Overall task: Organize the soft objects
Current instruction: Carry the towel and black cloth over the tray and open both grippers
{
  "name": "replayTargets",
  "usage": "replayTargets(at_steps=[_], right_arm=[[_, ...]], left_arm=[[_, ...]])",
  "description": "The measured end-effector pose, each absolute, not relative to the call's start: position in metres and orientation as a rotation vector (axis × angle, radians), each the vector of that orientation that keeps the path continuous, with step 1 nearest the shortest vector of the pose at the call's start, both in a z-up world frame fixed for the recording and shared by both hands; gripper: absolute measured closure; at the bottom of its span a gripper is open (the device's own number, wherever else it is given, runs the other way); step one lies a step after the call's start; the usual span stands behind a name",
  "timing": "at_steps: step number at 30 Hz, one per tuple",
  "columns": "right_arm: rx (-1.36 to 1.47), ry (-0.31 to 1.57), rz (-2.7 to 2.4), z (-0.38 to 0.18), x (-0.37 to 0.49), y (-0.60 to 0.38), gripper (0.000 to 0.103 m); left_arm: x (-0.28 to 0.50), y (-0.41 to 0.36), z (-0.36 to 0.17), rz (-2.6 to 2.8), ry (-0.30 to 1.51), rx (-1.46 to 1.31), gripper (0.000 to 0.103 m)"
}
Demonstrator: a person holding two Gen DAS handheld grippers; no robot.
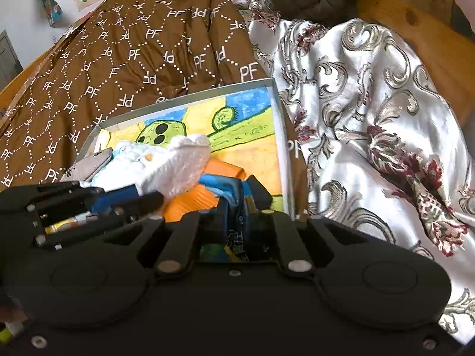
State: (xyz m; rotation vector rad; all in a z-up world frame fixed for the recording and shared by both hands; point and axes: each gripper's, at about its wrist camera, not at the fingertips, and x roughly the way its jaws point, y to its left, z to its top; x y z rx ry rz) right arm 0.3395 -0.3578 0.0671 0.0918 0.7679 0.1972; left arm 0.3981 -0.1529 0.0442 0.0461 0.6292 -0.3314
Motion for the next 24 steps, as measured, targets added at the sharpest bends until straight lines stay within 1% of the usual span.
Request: replayTargets(at_steps=[2, 4, 5, 6, 7, 8, 9, 10, 12, 13, 15, 17, 21, 22, 24], right_arm=[[0.076, 0.766, 0.203, 0.064, 0.351, -0.358, 0.081], [0.068, 0.759, 0.205, 0.067, 0.354, -0.359, 0.075], [0.064, 0.757, 0.206, 0.068, 0.353, -0.359, 0.070], [0.063, 0.754, 0.204, 0.071, 0.354, -0.360, 0.066], [0.062, 0.753, 0.202, 0.073, 0.355, -0.359, 0.058], [0.062, 0.750, 0.197, 0.075, 0.351, -0.358, 0.055], [0.061, 0.748, 0.194, 0.076, 0.355, -0.355, 0.055], [0.061, 0.746, 0.194, 0.079, 0.355, -0.355, 0.054], [0.066, 0.739, 0.183, 0.084, 0.349, -0.356, 0.049], [0.070, 0.733, 0.180, 0.086, 0.345, -0.358, 0.045], [0.075, 0.719, 0.180, 0.091, 0.338, -0.362, 0.041], [0.080, 0.694, 0.175, 0.097, 0.331, -0.366, 0.034], [0.097, 0.637, 0.171, 0.115, 0.312, -0.370, 0.024], [0.101, 0.622, 0.172, 0.119, 0.308, -0.371, 0.018], [0.112, 0.582, 0.173, 0.130, 0.294, -0.371, 0.015]], left_arm=[[0.398, -0.152, 0.047, -0.334, 0.626, 0.044, 0.092], [0.397, -0.152, 0.049, -0.335, 0.619, 0.044, 0.089], [0.395, -0.151, 0.050, -0.335, 0.614, 0.037, 0.085], [0.394, -0.151, 0.051, -0.336, 0.610, 0.028, 0.083], [0.393, -0.151, 0.052, -0.336, 0.607, 0.023, 0.082], [0.391, -0.151, 0.053, -0.336, 0.605, 0.020, 0.077], [0.390, -0.151, 0.054, -0.340, 0.601, 0.019, 0.072], [0.388, -0.150, 0.054, -0.340, 0.594, 0.020, 0.071], [0.383, -0.149, 0.057, -0.347, 0.582, 0.024, 0.065], [0.381, -0.148, 0.058, -0.350, 0.578, 0.023, 0.063], [0.376, -0.145, 0.062, -0.349, 0.568, 0.020, 0.060], [0.370, -0.142, 0.066, -0.349, 0.556, 0.021, 0.058], [0.353, -0.133, 0.079, -0.328, 0.519, 0.031, 0.051], [0.348, -0.129, 0.083, -0.318, 0.509, 0.029, 0.051], [0.336, -0.121, 0.093, -0.285, 0.484, 0.015, 0.046]])
